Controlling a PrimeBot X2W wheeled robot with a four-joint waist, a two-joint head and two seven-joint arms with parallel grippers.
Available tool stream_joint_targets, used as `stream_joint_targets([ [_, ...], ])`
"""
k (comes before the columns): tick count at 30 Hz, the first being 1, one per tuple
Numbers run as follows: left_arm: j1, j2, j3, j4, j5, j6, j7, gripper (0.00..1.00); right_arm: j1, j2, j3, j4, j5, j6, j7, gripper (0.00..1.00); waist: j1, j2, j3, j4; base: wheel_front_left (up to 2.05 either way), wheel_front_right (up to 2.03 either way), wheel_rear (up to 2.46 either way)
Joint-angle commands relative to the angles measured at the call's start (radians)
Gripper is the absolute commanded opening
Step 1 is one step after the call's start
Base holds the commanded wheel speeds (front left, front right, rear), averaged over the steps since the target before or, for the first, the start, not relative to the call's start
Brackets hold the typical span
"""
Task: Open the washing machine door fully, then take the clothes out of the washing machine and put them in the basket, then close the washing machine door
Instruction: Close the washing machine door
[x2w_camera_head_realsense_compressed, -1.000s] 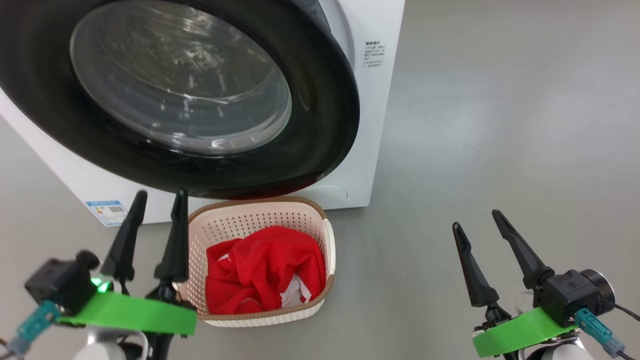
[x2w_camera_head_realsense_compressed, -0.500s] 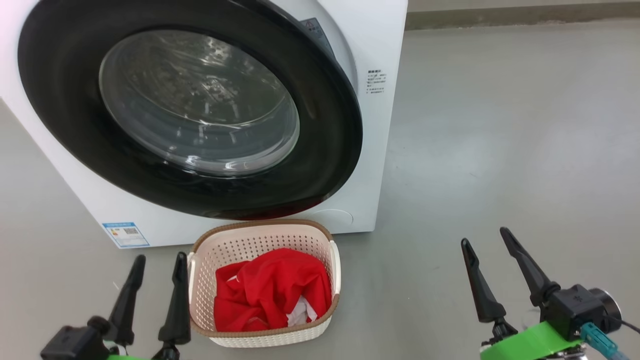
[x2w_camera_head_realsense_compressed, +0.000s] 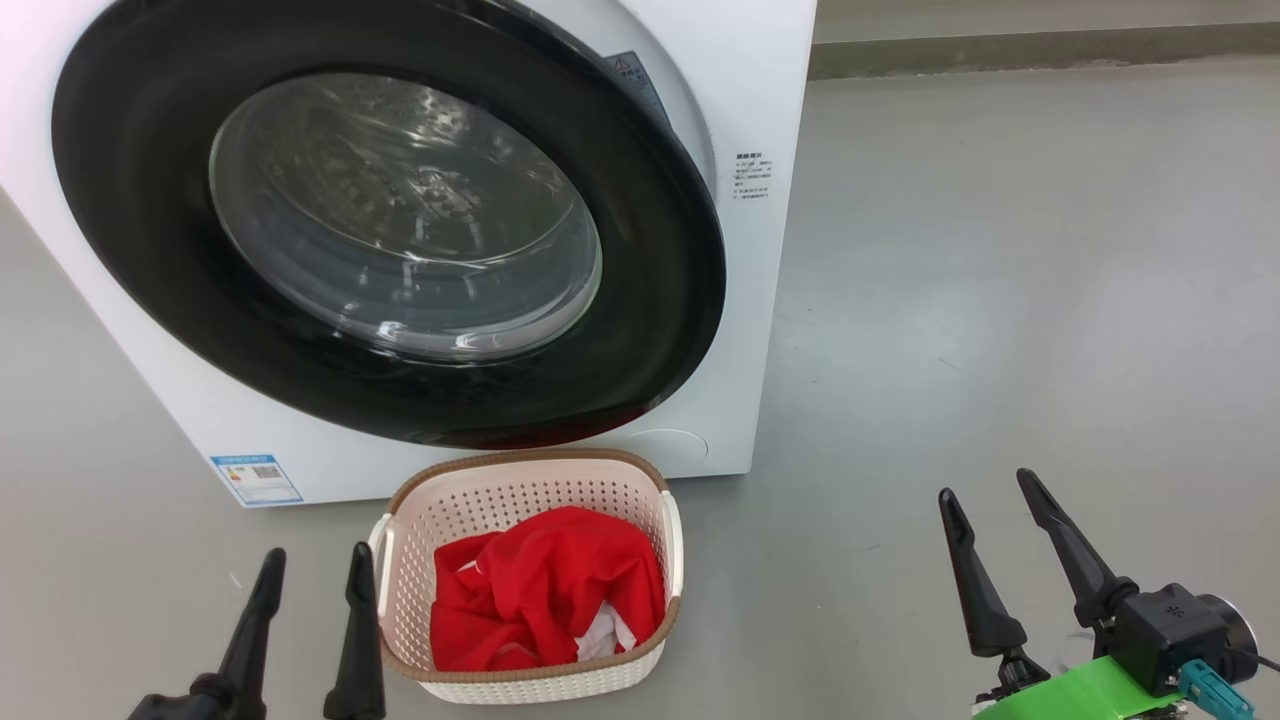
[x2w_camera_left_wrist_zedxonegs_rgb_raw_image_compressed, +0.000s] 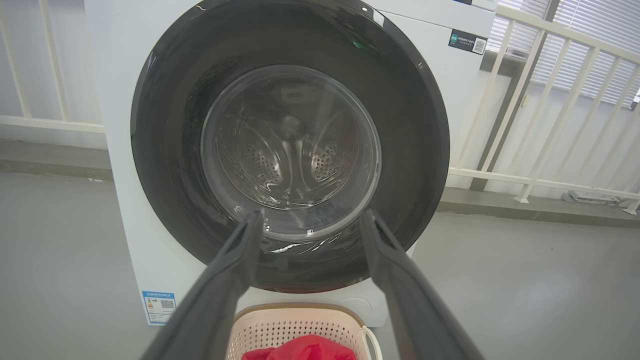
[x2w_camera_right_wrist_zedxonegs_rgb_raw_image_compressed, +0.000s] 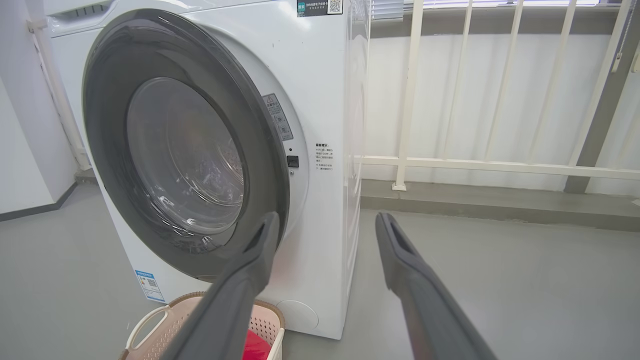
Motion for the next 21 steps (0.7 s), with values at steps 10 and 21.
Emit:
stream_joint_targets([
  [10,-0.024,-0.024,0.061,-0.006,0.039,-0.041,-0.012,1.00,0.001,-0.008,0.026,-0.026,0.004,0.006,-0.010,1.00,0.0000,0.0000,-0.001,0.008,0.00,0.00,0.00],
  [21,-0.032,-0.038,0.062,-0.005,0.074,-0.065,-0.012,1.00,-0.035,-0.008,0.056,-0.012,-0.004,0.006,-0.010,0.00,0.0000,0.0000,0.022,0.040,0.00,0.00,0.00],
])
